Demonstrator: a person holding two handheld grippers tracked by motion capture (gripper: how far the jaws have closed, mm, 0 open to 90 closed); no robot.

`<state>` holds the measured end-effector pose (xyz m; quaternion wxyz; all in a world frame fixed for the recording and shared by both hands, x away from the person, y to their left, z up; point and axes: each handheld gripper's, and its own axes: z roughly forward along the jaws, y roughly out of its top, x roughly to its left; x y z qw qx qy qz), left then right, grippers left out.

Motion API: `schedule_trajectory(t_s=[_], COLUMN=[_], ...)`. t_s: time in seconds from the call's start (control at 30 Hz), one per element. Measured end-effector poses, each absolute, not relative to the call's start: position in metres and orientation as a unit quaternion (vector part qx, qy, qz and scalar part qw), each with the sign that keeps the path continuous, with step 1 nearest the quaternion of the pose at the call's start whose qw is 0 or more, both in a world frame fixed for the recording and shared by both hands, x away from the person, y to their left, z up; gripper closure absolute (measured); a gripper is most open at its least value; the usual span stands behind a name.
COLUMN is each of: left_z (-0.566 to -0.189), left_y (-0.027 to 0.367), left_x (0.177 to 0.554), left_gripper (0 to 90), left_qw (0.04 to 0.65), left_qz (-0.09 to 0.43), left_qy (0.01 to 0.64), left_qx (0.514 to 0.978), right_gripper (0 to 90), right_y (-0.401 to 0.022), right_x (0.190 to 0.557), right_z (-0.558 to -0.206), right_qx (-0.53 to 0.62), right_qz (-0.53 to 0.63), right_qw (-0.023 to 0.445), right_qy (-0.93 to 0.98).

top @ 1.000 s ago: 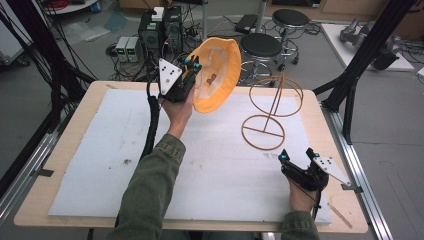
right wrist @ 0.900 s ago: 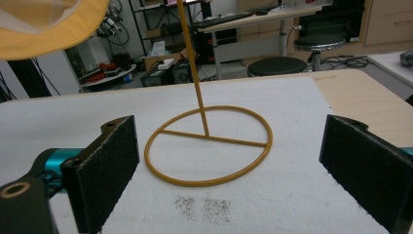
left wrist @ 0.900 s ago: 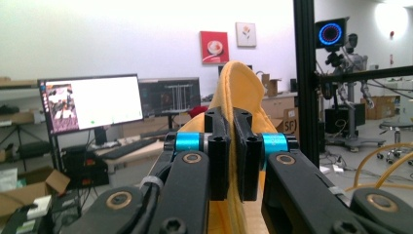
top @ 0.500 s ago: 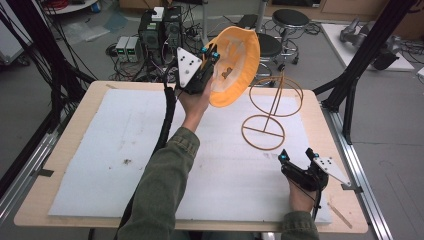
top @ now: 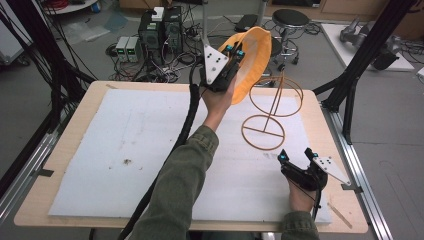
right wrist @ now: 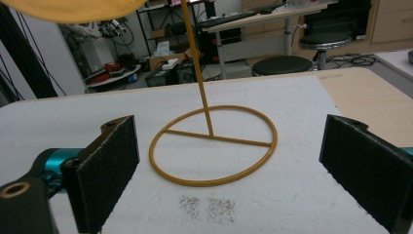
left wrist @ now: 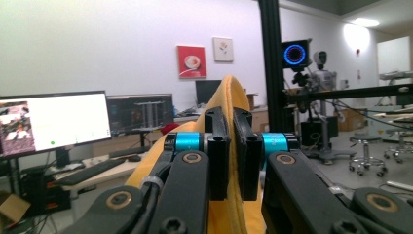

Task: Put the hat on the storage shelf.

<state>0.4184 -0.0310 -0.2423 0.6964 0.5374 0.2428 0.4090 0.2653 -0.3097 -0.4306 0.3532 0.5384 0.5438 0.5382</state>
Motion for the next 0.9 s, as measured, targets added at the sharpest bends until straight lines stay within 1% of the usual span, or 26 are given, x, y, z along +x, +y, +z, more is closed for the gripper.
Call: schedule_trajectory(t_s=[0.33, 0.37, 0.47, 0.5, 0.53, 0.57, 0.63, 0.73, 0.87, 0.9], left_z=[-0.239, -0.241, -0.244, -0.248, -0.248, -0.252, -0.255, -0.258, -0.264, -0.267], left_y=[-0.070, -0.079, -0.087, -0.095, -0.095, -0.101, -0.107, -0.111, -0.124, -0.129], left_x=[0.410, 0.406, 0.404, 0.402, 0.402, 0.402, 0.402, 0.401, 0.397, 0.393], left_gripper=[86.0, 86.0, 86.0, 86.0, 86.0, 86.0, 86.0, 86.0, 86.0, 86.0], left_qw=[0.713, 0.714, 0.711, 0.706, 0.706, 0.700, 0.696, 0.696, 0.694, 0.691], left_qz=[0.381, 0.376, 0.374, 0.373, 0.373, 0.373, 0.369, 0.365, 0.354, 0.346], left_qy=[0.206, 0.194, 0.181, 0.171, 0.171, 0.160, 0.154, 0.149, 0.128, 0.112], left_qx=[0.551, 0.558, 0.567, 0.577, 0.577, 0.588, 0.596, 0.600, 0.614, 0.625], right_gripper=[6.1, 6.1, 6.1, 6.1, 6.1, 6.1, 6.1, 6.1, 6.1, 6.1], right_y=[-0.310, -0.310, -0.310, -0.310, -0.310, -0.310, -0.310, -0.311, -0.312, -0.312], right_x=[0.265, 0.265, 0.265, 0.265, 0.264, 0.264, 0.264, 0.264, 0.264, 0.264], right_z=[-0.431, -0.431, -0.431, -0.431, -0.430, -0.430, -0.430, -0.430, -0.431, -0.430], right_qx=[0.541, 0.541, 0.539, 0.538, 0.540, 0.540, 0.541, 0.542, 0.543, 0.543], right_qz=[0.538, 0.537, 0.537, 0.536, 0.536, 0.537, 0.538, 0.536, 0.537, 0.537], right_qw=[0.352, 0.353, 0.354, 0.354, 0.354, 0.353, 0.352, 0.353, 0.353, 0.353], right_qy=[0.542, 0.543, 0.543, 0.545, 0.545, 0.544, 0.542, 0.542, 0.541, 0.541])
